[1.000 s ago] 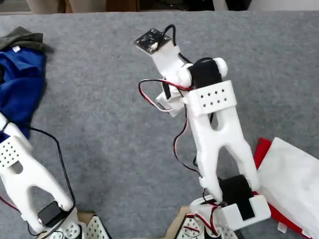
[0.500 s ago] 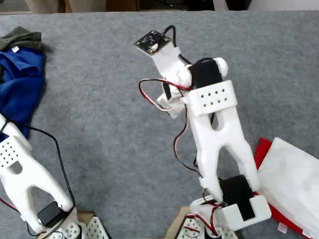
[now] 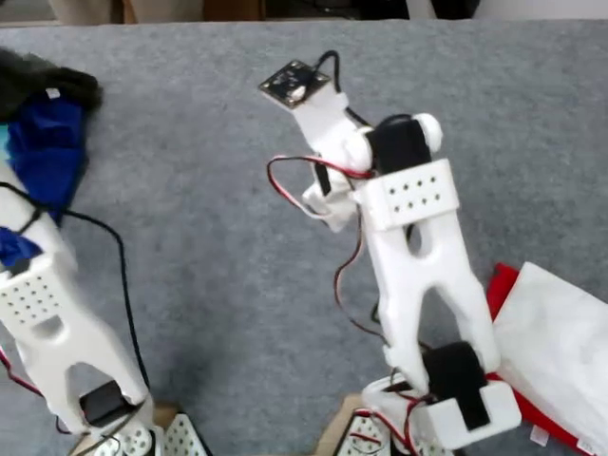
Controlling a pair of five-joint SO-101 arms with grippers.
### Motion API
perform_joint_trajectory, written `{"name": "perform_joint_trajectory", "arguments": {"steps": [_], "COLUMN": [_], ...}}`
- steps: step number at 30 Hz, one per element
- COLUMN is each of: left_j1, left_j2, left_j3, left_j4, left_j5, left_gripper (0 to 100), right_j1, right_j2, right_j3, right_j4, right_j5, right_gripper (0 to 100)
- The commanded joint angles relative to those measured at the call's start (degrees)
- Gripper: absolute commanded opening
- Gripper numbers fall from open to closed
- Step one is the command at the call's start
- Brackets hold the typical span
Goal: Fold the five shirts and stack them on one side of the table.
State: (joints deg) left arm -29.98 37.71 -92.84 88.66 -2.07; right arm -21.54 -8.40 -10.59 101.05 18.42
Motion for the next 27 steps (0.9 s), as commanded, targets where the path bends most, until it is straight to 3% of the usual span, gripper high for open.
{"name": "perform_joint_trajectory", "arguments": {"steps": [1, 5, 10, 16, 21, 27], "left_j1": [8.26, 18.55, 26.2, 35.52, 47.38, 57.93], "left_j2": [-10.95, -17.54, -23.78, -35.82, -49.71, -62.11], "left_j3": [-3.08, -2.81, 5.98, 32.97, 57.93, 77.19], "left_j4": [5.71, 12.48, 12.4, 12.4, 11.96, 8.35], "left_j5": [0.18, 0.18, 0.35, 0.26, 0.26, 0.0], "left_gripper": [2, 2, 2, 2, 2, 2], "right_j1": [3.56, 10.07, 17.71, 24.22, 29.93, 31.96], "right_j2": [-3.56, -4.97, -7.78, -11.91, -11.91, -9.54], "right_j3": [-2.95, -3.03, -2.86, -2.77, -2.77, -0.4], "right_j4": [0.35, 0.62, 0.7, 1.05, 1.05, 0.88], "right_j5": [0.0, 0.0, 0.0, 6.15, 6.95, 14.33], "right_gripper": [0.9, 0.9, 0.9, 0.9, 0.9, 0.9]}}
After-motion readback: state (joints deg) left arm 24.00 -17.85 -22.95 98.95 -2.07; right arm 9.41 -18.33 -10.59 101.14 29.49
